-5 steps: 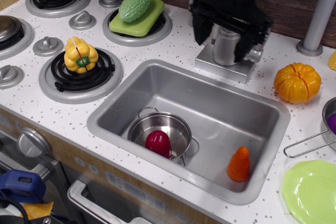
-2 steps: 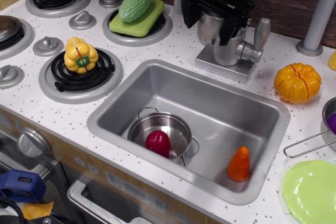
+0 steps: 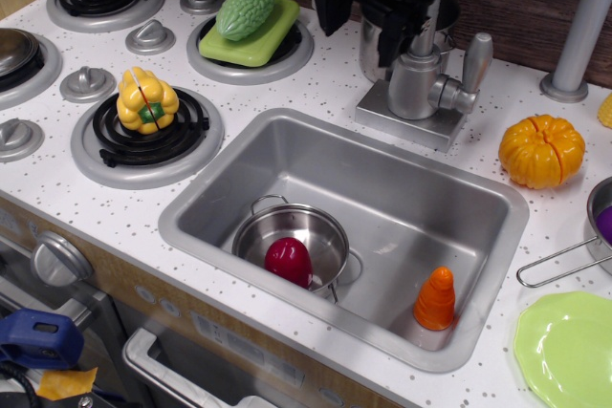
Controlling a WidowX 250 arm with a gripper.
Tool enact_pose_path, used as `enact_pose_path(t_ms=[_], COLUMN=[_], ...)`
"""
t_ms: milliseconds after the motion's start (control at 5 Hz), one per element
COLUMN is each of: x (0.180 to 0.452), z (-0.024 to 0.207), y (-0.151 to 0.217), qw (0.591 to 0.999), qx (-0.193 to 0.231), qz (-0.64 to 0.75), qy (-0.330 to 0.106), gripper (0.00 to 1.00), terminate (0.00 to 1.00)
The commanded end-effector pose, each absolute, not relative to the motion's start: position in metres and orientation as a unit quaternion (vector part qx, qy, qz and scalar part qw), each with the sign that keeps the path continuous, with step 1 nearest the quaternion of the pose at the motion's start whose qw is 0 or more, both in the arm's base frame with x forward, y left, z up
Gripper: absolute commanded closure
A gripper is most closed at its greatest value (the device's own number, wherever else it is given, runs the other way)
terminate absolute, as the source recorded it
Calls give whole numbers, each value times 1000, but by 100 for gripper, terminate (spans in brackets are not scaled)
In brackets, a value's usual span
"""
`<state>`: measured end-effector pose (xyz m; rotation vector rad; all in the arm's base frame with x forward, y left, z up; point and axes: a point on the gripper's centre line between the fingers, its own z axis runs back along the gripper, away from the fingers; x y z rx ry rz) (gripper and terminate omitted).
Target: Turn faucet front to left
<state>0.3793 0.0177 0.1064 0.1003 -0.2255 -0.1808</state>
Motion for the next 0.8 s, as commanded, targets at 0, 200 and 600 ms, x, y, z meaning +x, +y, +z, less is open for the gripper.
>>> enact_pose_path(t_ms=[0, 200, 600], x=[393, 399, 401], z=[127, 129, 128], y=[34, 44, 46], qw=[981, 978, 979], qx=[61, 70, 68], qz=[-107, -116, -100], qy=[-149, -157, -165], gripper=[0, 0, 0], terminate=[0, 0, 100])
